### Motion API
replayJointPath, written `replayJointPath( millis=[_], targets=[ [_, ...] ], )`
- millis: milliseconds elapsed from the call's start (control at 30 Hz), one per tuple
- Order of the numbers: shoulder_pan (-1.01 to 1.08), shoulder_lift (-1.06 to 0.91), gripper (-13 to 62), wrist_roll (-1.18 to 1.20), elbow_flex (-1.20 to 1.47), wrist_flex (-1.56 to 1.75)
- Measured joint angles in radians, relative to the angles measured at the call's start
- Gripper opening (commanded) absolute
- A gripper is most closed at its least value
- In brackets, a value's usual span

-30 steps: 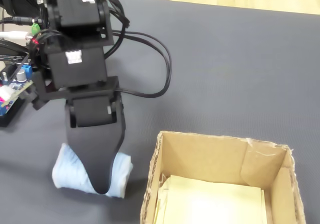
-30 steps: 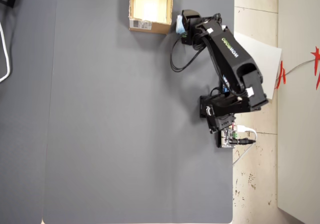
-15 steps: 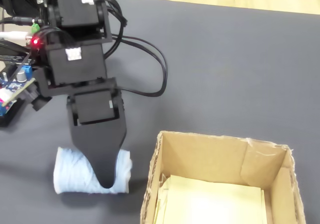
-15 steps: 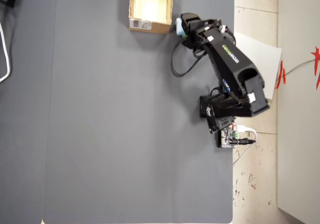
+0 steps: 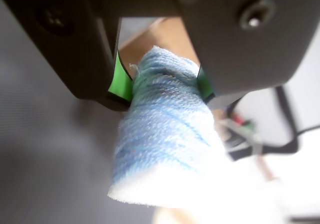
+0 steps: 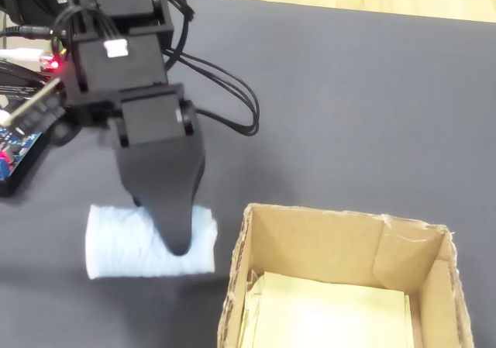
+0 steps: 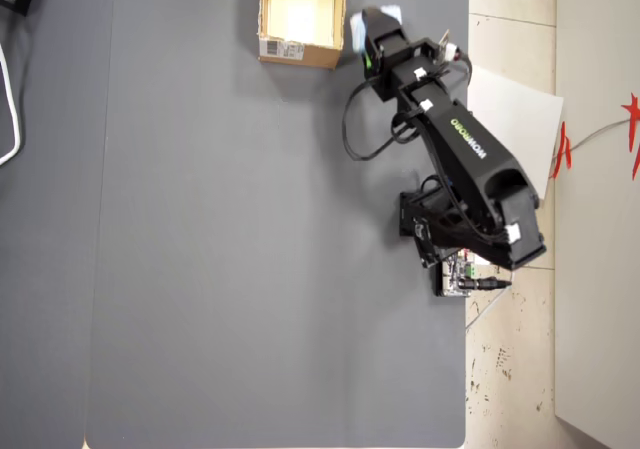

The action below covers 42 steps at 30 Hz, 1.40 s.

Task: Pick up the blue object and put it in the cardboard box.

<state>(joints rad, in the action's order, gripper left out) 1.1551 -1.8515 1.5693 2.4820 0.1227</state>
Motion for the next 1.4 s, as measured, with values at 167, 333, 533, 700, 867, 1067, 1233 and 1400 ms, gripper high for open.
replayJointPath(
  millis=[167,333,533,700,867,1067,1233,1400],
  targets=[
    [-0.028,-0.023,18.5,0.021,0.002,0.067],
    [-0.109,-0.028,18.5,0.035,0.002,0.11],
    [-0.201,-0.041,18.6,0.035,-0.071,0.109],
    [-0.273,-0.017,23.5,0.035,-0.147,0.109],
    [-0.319,0.031,30.9,-0.017,-0.235,-0.1],
    [-0.345,0.069,33.5,-0.035,-0.273,-0.207],
    [-0.383,0.06,33.5,-0.035,-0.273,-0.209],
    [-0.471,-0.008,33.5,-0.035,-0.272,-0.209]
  ],
)
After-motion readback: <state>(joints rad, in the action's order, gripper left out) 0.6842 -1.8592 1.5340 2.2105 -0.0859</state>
